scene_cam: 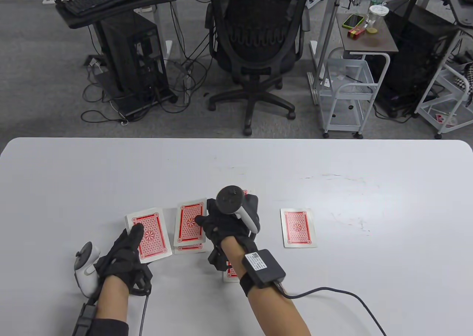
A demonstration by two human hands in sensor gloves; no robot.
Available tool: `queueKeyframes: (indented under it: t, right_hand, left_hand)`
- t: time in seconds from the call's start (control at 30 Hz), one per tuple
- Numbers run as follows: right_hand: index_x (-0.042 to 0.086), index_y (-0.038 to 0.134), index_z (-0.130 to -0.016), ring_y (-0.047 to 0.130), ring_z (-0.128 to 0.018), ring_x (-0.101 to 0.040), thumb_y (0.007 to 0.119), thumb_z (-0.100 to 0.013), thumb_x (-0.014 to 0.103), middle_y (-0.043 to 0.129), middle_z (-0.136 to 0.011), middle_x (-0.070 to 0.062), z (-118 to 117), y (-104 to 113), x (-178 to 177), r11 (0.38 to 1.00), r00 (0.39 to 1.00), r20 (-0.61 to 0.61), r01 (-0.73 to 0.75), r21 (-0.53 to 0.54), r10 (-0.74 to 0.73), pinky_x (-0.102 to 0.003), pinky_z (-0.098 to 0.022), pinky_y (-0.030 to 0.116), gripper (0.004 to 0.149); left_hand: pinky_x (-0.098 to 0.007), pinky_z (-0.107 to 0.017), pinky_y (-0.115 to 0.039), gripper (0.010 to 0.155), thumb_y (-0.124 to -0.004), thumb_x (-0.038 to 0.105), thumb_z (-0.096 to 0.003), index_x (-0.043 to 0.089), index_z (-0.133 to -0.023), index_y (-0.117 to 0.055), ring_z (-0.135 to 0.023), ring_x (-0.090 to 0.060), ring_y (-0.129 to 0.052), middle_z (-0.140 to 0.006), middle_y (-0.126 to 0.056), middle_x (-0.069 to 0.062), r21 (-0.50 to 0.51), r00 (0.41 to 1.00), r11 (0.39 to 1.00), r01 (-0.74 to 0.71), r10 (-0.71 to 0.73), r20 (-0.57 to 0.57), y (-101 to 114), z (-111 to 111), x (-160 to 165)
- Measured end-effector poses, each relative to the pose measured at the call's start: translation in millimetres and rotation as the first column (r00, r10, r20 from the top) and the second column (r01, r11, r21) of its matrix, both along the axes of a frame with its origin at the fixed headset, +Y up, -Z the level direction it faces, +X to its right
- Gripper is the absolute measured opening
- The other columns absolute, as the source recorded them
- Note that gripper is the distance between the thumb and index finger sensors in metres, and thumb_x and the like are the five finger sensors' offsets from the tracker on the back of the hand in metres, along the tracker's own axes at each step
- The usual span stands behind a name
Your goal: Four-player card dealing with fan arrangement
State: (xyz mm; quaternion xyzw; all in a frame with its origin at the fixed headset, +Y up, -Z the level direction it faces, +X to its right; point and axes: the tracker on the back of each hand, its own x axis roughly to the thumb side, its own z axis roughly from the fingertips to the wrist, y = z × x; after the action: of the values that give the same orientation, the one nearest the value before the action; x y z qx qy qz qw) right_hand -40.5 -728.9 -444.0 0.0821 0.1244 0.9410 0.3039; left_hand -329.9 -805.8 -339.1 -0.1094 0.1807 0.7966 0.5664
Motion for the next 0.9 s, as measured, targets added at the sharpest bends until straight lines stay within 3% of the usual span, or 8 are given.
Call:
queueKeyframes:
  t: [0.1, 0.2, 0.33, 0.47, 0.57, 0.67, 0.8, 0.9]
  right_hand:
    - [-0.005, 0.052, -0.102, 0.097, -0.02, -0.008, 0.087, -0.05, 0.036, 0.091, -0.064, 0.0, -7, -13, -24, 0.98, 0.98, 0.008, -0.199, 0.0, 0.199, -0.05, -0.04, 0.081, 0.075]
    - [-0.002, 0.053, -0.103, 0.096, -0.021, -0.007, 0.087, -0.049, 0.04, 0.091, -0.062, 0.003, -8, -25, -41, 0.89, 0.891, -0.007, -0.454, 0.043, 0.455, -0.049, -0.041, 0.081, 0.076]
    - [0.003, 0.06, -0.101, 0.096, -0.023, -0.006, 0.087, -0.048, 0.046, 0.091, -0.063, 0.004, -7, -33, -45, 0.818, 0.822, 0.007, -0.568, 0.089, 0.57, -0.049, -0.042, 0.08, 0.073]
    - [0.005, 0.061, -0.102, 0.098, -0.03, -0.009, 0.081, -0.052, 0.048, 0.089, -0.069, 0.0, -2, -16, -33, 0.903, 0.906, -0.011, -0.422, 0.084, 0.424, -0.05, -0.045, 0.078, 0.069]
    - [0.006, 0.065, -0.099, 0.1, -0.04, -0.015, 0.075, -0.057, 0.047, 0.086, -0.076, -0.006, 5, 8, -21, 0.992, 0.993, -0.031, -0.115, 0.052, 0.116, -0.053, -0.049, 0.075, 0.06]
    - [0.007, 0.066, -0.098, 0.101, -0.048, -0.021, 0.074, -0.057, 0.047, 0.084, -0.08, -0.008, 18, 24, -13, 0.987, 0.986, -0.092, 0.147, 0.06, -0.141, -0.057, -0.051, 0.073, 0.058]
    - [0.004, 0.053, -0.104, 0.097, -0.061, -0.026, 0.077, -0.054, 0.053, 0.076, -0.089, -0.011, 34, 19, -11, 0.99, 0.97, -0.202, 0.139, 0.01, -0.135, -0.06, -0.054, 0.07, 0.075]
    - [0.004, 0.053, -0.103, 0.098, -0.058, -0.024, 0.085, -0.05, 0.048, 0.077, -0.084, -0.007, 44, 10, -8, 0.976, 0.96, -0.176, 0.215, -0.032, -0.218, -0.059, -0.055, 0.07, 0.076]
  left_hand:
    - [-0.045, -0.052, -0.088, 0.052, -0.077, 0.051, -0.0528, 0.032, -0.1, -0.064, -0.078, -0.03, -0.098, -0.096, -0.084, 0.007, 0.003, 1.0, 1.0, -0.01, 0.01, 0.011, 1, 0, 2]
    - [-0.045, -0.052, -0.088, 0.052, -0.077, 0.051, -0.0527, 0.032, -0.1, -0.064, -0.077, -0.03, -0.099, -0.096, -0.084, 0.007, 0.018, 0.999, 1.0, -0.006, 0.005, 0.037, 3, -2, 7]
    - [-0.045, -0.052, -0.089, 0.052, -0.077, 0.051, -0.0528, 0.032, -0.099, -0.064, -0.077, -0.03, -0.099, -0.096, -0.085, 0.007, 0.025, 0.998, 1.0, 0.002, -0.003, 0.056, 4, -4, 11]
    - [-0.045, -0.051, -0.089, 0.052, -0.078, 0.051, -0.0529, 0.032, -0.099, -0.065, -0.077, -0.029, -0.099, -0.096, -0.085, 0.007, 0.026, 0.998, 1.0, -0.003, 0.002, 0.063, 4, -5, 13]
    - [-0.045, -0.051, -0.089, 0.052, -0.078, 0.051, -0.0529, 0.032, -0.099, -0.065, -0.077, -0.029, -0.099, -0.095, -0.085, 0.007, 0.037, 0.998, 0.999, -0.017, 0.015, 0.067, 5, -5, 17]
    - [-0.045, -0.051, -0.089, 0.052, -0.078, 0.051, -0.0531, 0.031, -0.099, -0.065, -0.076, -0.029, -0.099, -0.095, -0.085, 0.007, 0.039, 0.997, 0.999, -0.02, 0.017, 0.082, 6, -3, 24]
    - [-0.045, -0.051, -0.089, 0.052, -0.078, 0.052, -0.0531, 0.031, -0.099, -0.065, -0.076, -0.029, -0.1, -0.095, -0.085, 0.007, 0.044, 0.991, 0.998, -0.054, 0.048, 0.127, 7, -1, 39]
    - [-0.045, -0.05, -0.09, 0.052, -0.079, 0.052, -0.0527, 0.032, -0.098, -0.066, -0.076, -0.028, -0.1, -0.094, -0.086, 0.008, 0.063, 0.984, 0.995, -0.076, 0.065, 0.167, 10, 0, 53]
